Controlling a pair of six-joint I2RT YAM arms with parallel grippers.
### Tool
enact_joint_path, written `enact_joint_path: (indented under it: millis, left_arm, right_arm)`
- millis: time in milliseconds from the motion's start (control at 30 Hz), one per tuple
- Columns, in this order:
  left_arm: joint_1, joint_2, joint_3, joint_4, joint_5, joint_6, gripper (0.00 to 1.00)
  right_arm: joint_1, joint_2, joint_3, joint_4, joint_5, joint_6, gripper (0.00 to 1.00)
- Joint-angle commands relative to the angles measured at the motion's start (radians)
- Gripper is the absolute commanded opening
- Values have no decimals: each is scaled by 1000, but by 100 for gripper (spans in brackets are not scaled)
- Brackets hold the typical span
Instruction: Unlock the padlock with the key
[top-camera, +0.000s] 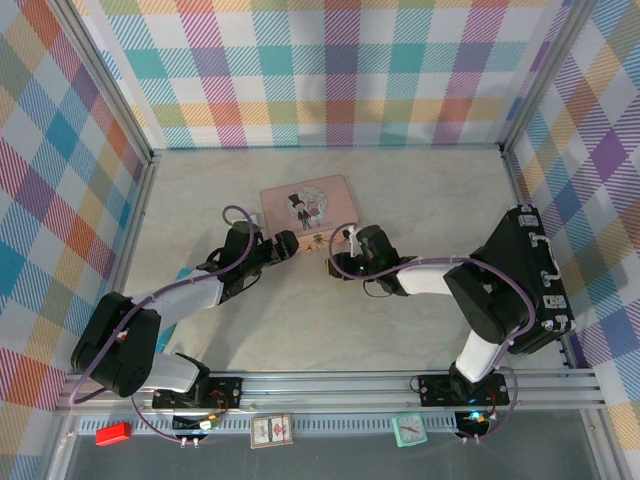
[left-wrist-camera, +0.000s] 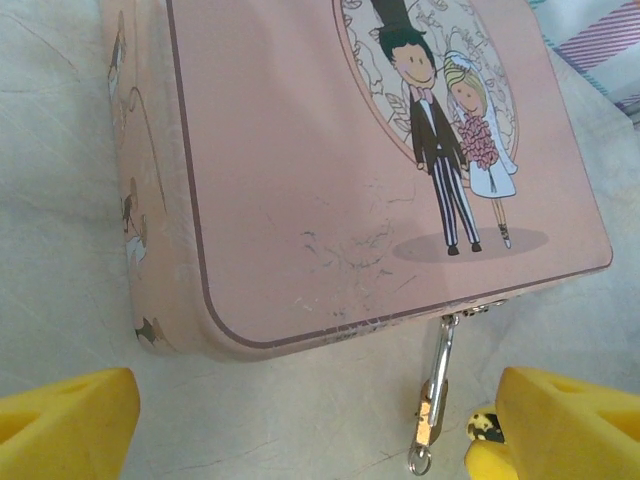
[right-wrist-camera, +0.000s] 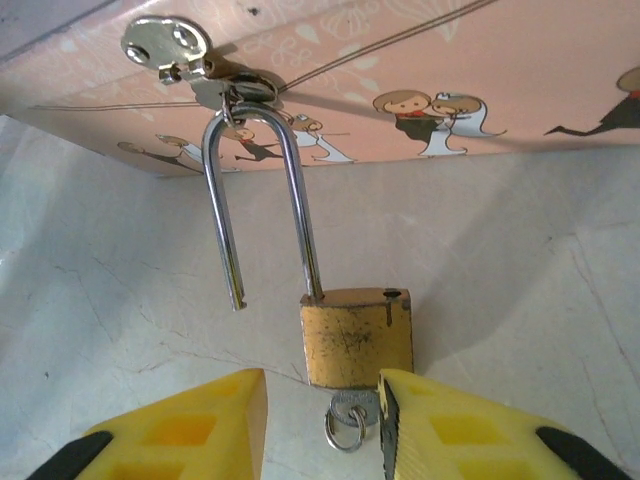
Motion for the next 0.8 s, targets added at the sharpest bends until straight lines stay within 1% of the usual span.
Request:
enact_joint_path:
  millis: [0, 100, 333, 400, 633, 767]
  left_arm:
    - [21, 14, 0, 32, 38, 9, 92]
    - [22, 17, 1, 35, 48, 9, 91]
    - [23, 17, 5, 30, 54, 7, 91]
    - [22, 12, 4, 30, 53, 6, 91]
    - [23, 8, 5, 24, 52, 3, 91]
    - [22, 8, 8, 14, 43, 0, 91]
  right_arm:
    - [-9, 29, 38, -47, 0, -60, 37]
    - [-11, 54, 70, -71, -10, -88, 42]
    - [-10, 119, 134, -107, -51, -124, 46]
    - [-10, 133, 145, -124, -42, -128, 46]
    - [-10, 146, 150, -161, 48, -121, 46]
    - [-10, 152, 158, -166, 35, -111, 45]
